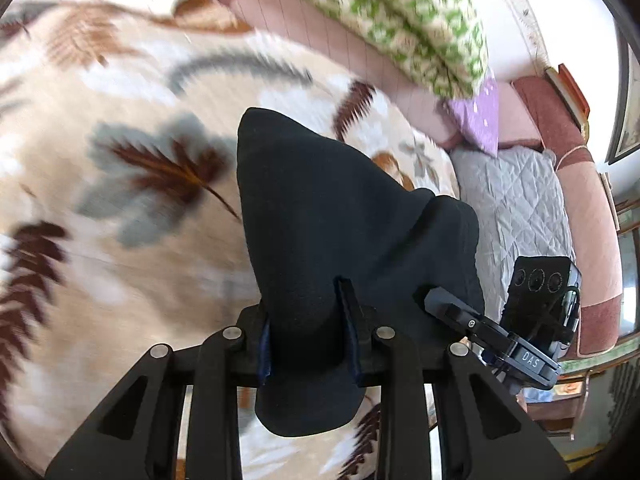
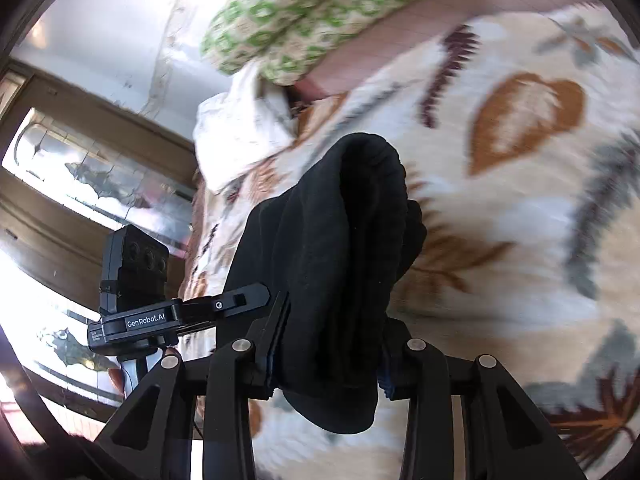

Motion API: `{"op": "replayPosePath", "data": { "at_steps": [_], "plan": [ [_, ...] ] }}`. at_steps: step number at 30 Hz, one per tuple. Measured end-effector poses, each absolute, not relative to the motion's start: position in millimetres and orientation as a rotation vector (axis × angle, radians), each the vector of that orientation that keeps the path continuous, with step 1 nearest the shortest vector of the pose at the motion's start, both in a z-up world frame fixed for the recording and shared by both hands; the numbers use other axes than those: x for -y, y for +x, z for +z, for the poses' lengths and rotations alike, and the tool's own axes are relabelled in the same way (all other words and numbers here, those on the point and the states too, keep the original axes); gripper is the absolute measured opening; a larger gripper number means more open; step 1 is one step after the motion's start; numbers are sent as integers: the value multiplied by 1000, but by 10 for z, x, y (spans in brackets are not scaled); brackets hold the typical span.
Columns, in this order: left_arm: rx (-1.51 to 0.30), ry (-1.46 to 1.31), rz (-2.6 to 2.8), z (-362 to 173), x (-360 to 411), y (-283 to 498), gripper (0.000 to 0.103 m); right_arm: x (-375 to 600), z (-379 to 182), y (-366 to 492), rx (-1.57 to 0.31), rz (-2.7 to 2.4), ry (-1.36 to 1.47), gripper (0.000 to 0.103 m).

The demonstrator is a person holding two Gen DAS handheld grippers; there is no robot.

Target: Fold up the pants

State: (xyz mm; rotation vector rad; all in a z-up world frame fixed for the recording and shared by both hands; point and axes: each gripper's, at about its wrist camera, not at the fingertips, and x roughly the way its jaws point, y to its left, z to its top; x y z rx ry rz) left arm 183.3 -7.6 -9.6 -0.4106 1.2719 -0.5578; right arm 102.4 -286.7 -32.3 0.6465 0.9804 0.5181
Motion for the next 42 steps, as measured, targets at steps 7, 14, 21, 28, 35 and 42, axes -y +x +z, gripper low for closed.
{"op": "replayPosePath", "data": {
  "at_steps": [7, 14, 21, 28, 35, 42],
  "plan": [
    [-1242, -317, -480, -59, -359, 2011, 26, 2278, -321, 1213, -963, 553, 661, 37],
    [-1319, -335, -466, -576, -400, 2163, 26, 2093, -718, 1377, -1027, 500, 655, 37],
    [-1327, -284, -485, -876, -417, 2175, 47, 2105, -1111, 1458, -1070, 432, 520, 48],
    [-1363, -389, -501, -843, -599, 2234, 49, 2509, -1304, 1336, -1005, 452, 795, 52],
    [-1305, -342, -307, -501, -886, 1962, 49, 2672, -852, 864, -1000, 292, 705, 61],
    [-1229, -213, -164, -289, -905, 1410, 49, 2552, -213, 261, -872, 249, 617, 70]
  ]
}}
